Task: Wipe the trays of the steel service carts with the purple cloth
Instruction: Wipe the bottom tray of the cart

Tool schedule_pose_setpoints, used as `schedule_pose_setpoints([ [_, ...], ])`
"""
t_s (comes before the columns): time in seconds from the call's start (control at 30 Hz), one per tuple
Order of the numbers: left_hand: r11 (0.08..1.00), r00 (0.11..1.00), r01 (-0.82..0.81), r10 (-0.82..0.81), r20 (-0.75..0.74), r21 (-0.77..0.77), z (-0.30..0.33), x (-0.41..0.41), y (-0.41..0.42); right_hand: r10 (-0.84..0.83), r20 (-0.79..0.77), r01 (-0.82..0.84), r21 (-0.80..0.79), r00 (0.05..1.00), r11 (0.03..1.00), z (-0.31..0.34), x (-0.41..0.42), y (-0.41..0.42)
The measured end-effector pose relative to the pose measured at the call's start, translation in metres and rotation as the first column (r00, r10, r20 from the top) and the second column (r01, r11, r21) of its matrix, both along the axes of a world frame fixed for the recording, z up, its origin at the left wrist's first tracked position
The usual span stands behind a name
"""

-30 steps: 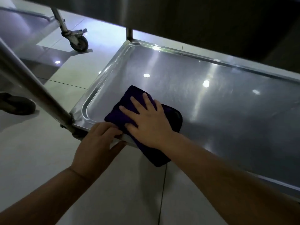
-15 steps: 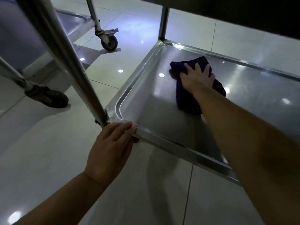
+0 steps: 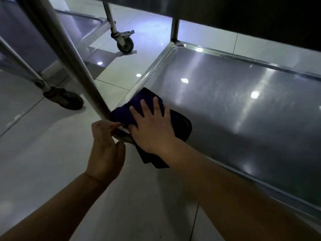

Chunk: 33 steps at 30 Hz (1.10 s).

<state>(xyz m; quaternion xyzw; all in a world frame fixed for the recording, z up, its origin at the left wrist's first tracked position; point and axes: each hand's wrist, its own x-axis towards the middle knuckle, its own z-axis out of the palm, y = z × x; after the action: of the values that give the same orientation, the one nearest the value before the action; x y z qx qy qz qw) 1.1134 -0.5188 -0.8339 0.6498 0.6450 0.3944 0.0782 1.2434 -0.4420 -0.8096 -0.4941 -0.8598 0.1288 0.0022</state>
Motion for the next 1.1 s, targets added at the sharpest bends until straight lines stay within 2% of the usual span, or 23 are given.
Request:
schedule_pose_setpoints([
  [0.07,0.991,0.981,-0.136,0.137,0.137,-0.015,0.007,0.008,-0.002,0.010,0.027,-0.012,0.050,1.000,0.999,0.000,0.004,-0.027],
  [0.13,0.981,0.971,-0.194,0.193,0.141,-0.003,0.011,0.018,-0.008,0.056,0.115,-0.069,0.113,0.992,0.991,-0.001,0.013,-0.044],
  [0.23,0.985,0.976,-0.173,0.173,0.136,-0.007,0.008,0.027,-0.017,0.102,0.166,-0.123,0.118,0.981,0.985,-0.005,0.037,-0.054],
  [0.47,1.000,0.999,-0.020,0.020,0.043,-0.001,0.004,0.072,-0.033,0.028,0.154,-0.051,0.152,0.988,0.987,-0.012,0.130,-0.093],
  [0.6,0.988,0.984,0.145,-0.149,-0.093,-0.058,-0.001,0.106,-0.039,-0.050,0.164,0.004,0.271,0.985,0.963,-0.019,0.187,-0.118],
  [0.73,0.941,0.922,0.332,-0.338,-0.188,-0.065,-0.002,0.150,-0.043,-0.109,0.192,0.038,0.338,0.975,0.940,-0.019,0.244,-0.144],
  [0.87,0.834,0.791,0.550,-0.539,-0.288,-0.049,-0.004,0.204,-0.047,-0.186,0.243,0.089,0.360,0.952,0.929,-0.019,0.300,-0.172],
  [1.1,0.755,0.681,0.651,-0.625,-0.382,-0.075,-0.007,0.282,-0.068,-0.299,0.241,0.176,0.426,0.924,0.887,-0.032,0.401,-0.219],
])
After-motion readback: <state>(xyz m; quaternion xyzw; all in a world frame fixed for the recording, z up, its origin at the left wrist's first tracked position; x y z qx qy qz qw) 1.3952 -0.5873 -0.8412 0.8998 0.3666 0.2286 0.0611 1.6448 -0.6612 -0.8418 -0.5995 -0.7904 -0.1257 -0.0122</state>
